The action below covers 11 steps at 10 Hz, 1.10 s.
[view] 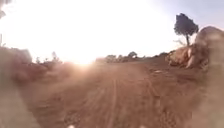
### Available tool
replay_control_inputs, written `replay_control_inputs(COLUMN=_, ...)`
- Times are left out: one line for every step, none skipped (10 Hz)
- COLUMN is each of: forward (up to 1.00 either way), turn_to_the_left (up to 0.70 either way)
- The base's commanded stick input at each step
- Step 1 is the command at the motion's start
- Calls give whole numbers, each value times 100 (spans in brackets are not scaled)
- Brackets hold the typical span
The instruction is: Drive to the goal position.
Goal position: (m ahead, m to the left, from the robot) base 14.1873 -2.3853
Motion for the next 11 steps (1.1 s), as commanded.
replay_control_inputs(forward=70, turn_to_the_left=0)
replay_control_inputs(forward=70, turn_to_the_left=0)
replay_control_inputs(forward=70, turn_to_the_left=0)
replay_control_inputs(forward=67, turn_to_the_left=0)
replay_control_inputs(forward=65, turn_to_the_left=0)
replay_control_inputs(forward=65, turn_to_the_left=0)
replay_control_inputs(forward=65, turn_to_the_left=0)
replay_control_inputs(forward=65, turn_to_the_left=0)
replay_control_inputs(forward=65, turn_to_the_left=0)
replay_control_inputs(forward=65, turn_to_the_left=0)
replay_control_inputs(forward=65, turn_to_the_left=0)
